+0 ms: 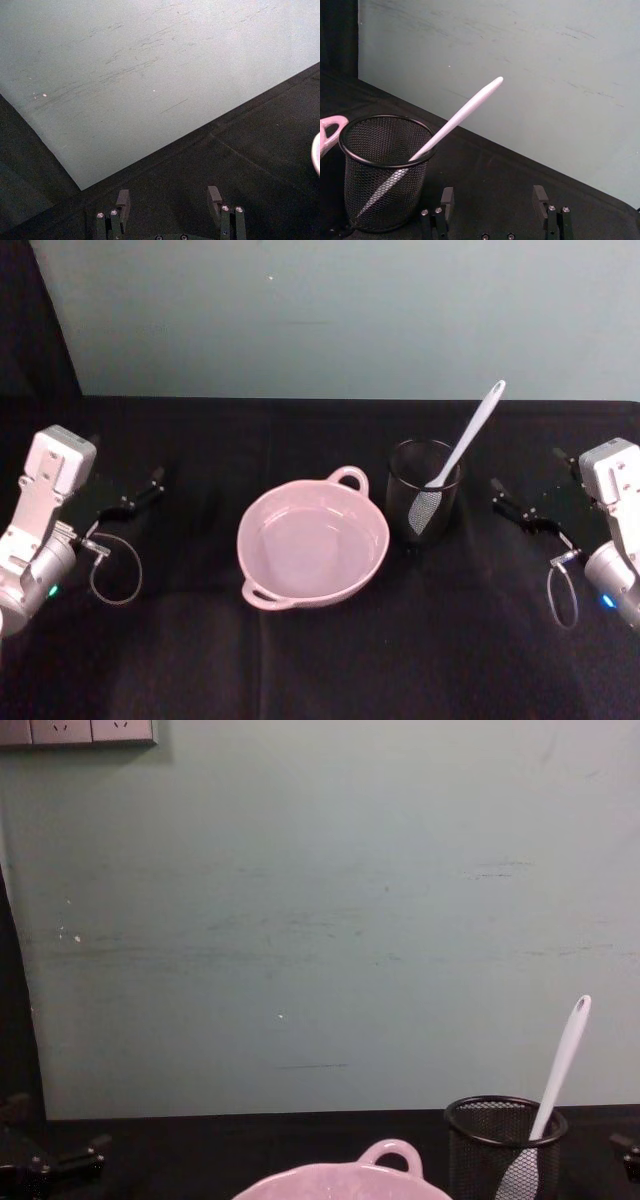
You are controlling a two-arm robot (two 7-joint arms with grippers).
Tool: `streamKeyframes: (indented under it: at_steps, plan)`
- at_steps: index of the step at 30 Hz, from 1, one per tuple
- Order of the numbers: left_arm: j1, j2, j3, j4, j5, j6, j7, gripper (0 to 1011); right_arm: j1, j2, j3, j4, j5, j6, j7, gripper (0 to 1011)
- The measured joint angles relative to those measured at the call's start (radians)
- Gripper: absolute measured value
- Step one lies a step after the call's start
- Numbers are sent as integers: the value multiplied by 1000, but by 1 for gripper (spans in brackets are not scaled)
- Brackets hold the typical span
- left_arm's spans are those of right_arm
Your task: Use the one hand to pick up the spoon and stir the clear water in the bowl.
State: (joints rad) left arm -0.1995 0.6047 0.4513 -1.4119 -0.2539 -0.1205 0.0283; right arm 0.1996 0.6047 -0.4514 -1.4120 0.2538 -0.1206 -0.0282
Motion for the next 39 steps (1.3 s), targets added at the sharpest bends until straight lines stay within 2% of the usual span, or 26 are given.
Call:
streamKeyframes:
  at_steps: [32,35,39]
  plan:
    - [0,0,0,0,0,0,0,1011,-4,2,4,-6,2,-4,6,1002]
    - [0,0,0,0,0,0,0,1011,-40,22,32,-56,38,-29,39,1003]
    - [0,0,0,0,0,0,0,1011,-79,42,72,-113,97,-22,73,1002]
